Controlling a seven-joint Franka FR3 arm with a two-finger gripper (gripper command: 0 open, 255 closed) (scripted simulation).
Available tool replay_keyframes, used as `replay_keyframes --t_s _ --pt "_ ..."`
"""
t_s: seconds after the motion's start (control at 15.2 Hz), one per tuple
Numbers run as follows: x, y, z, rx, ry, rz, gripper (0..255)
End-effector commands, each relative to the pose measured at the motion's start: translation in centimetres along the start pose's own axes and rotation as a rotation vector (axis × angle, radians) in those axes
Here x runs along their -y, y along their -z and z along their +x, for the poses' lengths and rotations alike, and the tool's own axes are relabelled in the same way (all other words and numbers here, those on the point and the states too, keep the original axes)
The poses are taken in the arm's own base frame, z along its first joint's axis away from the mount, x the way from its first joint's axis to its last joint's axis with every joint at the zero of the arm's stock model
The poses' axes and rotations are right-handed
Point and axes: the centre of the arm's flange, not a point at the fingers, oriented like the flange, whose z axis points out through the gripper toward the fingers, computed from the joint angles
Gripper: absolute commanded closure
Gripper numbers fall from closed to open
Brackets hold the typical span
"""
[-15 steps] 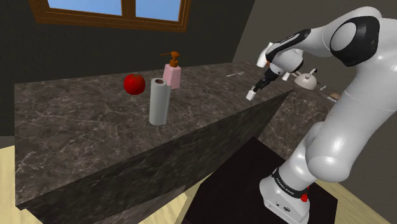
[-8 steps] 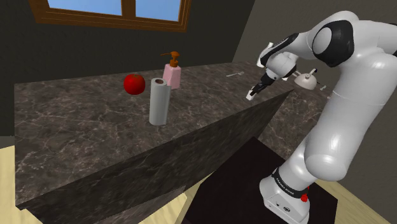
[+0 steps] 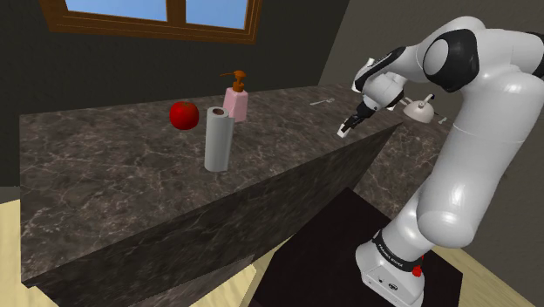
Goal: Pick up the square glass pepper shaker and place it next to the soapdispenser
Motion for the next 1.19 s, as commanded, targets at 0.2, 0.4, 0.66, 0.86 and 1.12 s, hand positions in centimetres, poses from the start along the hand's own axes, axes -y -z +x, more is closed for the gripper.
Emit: replay_keyframes --t_s 0.2,0.4,0.66,0.86,1.12 --pt "0.0 0.0 0.0 0.000 0.000 0.000 255" --pt "0.0 0.0 0.0 0.000 0.000 0.000 255" --pt "0.0 0.5 0.1 0.000 0.000 0.000 255" --pt "0.1 2.0 0.5 0.000 0.000 0.000 255" --pt "0.1 4.1 1.0 0.000 0.000 0.000 255"
